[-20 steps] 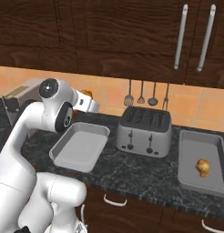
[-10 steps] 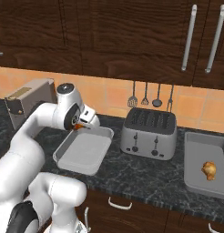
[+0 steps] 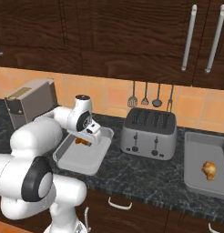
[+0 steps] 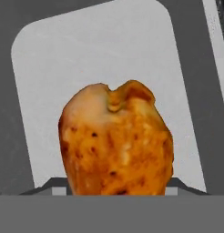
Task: Place one lemon wedge and one chicken drumstick in each tupperware on the nearby counter, to pack two identical lunches.
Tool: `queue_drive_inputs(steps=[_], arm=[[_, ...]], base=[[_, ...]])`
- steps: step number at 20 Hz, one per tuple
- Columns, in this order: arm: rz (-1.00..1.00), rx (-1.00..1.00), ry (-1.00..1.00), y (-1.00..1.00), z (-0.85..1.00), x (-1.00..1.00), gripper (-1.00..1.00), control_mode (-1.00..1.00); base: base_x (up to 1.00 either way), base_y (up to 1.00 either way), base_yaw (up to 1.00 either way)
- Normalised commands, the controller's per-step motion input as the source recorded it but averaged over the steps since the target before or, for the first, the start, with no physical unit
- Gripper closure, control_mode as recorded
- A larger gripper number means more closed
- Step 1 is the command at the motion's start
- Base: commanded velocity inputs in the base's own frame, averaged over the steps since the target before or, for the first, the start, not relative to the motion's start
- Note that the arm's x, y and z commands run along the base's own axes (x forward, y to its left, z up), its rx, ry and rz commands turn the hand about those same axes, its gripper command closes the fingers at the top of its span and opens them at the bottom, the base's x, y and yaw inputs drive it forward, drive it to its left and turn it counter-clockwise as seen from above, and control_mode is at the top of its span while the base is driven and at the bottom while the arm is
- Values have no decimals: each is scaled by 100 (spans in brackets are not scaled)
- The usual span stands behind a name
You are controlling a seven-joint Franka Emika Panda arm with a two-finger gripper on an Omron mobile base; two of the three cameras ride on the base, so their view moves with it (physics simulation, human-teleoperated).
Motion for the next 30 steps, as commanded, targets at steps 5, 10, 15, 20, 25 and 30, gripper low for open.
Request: queue_drive_inputs(steps=[5,10,15,20,25,30], arm=[[0,-1,11,31,-82,0,-100,-100],[0,0,-24,1,23,-4,-100,-100],[-3,0,-60,0,92,-7,-100,-100],[0,-1,-54,16,100,-98,-100,-100],[-4,0,-45,1,100,-100,-100,-100],[-1,0,-7,0,20,-20,-100,100]], base=[[0,0,0],[0,0,0],[0,0,0],[0,0,0],[0,0,0],[-80,-31,-5]])
